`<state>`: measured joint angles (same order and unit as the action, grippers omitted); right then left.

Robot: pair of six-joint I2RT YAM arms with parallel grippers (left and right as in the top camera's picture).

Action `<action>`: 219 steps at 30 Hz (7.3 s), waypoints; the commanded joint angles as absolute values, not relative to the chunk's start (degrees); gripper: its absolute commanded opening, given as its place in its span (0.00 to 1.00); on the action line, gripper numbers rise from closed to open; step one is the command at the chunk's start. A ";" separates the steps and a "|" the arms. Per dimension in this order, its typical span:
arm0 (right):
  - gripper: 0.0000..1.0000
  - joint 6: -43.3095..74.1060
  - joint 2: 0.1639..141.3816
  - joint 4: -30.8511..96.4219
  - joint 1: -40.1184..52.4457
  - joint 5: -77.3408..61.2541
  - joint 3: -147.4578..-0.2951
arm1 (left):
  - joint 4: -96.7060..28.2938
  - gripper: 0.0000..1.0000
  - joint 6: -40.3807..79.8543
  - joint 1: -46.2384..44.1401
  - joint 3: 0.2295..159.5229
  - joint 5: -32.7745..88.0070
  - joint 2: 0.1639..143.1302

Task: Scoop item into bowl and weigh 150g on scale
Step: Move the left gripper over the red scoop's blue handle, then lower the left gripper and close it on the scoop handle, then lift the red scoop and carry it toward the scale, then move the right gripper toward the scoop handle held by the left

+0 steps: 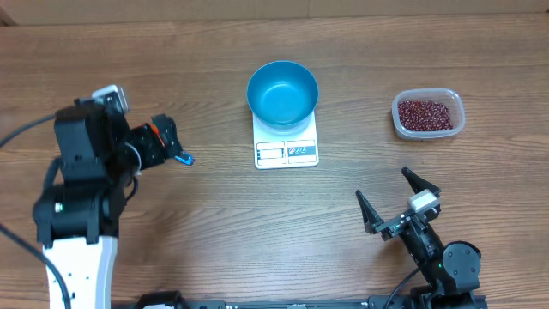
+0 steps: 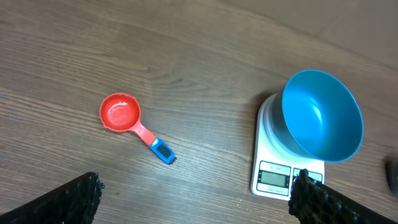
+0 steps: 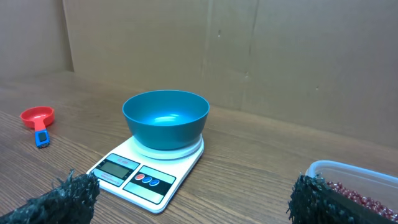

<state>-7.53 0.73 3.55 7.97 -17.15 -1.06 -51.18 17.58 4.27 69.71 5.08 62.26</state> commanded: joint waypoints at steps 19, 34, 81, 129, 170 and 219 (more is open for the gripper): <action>1.00 -7.29 0.27 3.27 8.29 -16.73 -0.45 | -50.00 0.99 16.73 4.49 71.83 4.01 69.76; 1.00 -7.29 0.27 3.27 8.29 -16.73 -0.45 | -50.72 1.00 38.24 4.49 71.83 -6.61 80.84; 1.00 -7.29 0.27 3.27 8.29 -16.73 -0.45 | -38.54 0.90 60.27 4.54 71.83 -7.90 113.86; 1.00 -7.29 0.27 3.27 8.29 -16.73 -0.45 | -39.07 0.11 60.25 4.58 71.85 -8.91 114.26; 1.00 -7.25 0.27 3.05 8.29 -19.79 -0.45 | -56.88 0.04 61.19 -20.75 89.25 1.34 98.61; 1.00 53.91 0.67 -3.79 8.29 -35.53 -1.89 | -55.00 0.04 81.06 -32.82 89.25 4.14 99.00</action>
<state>55.77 0.73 -3.36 7.97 -34.35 -1.06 -55.07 80.27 -32.64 88.25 3.90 99.00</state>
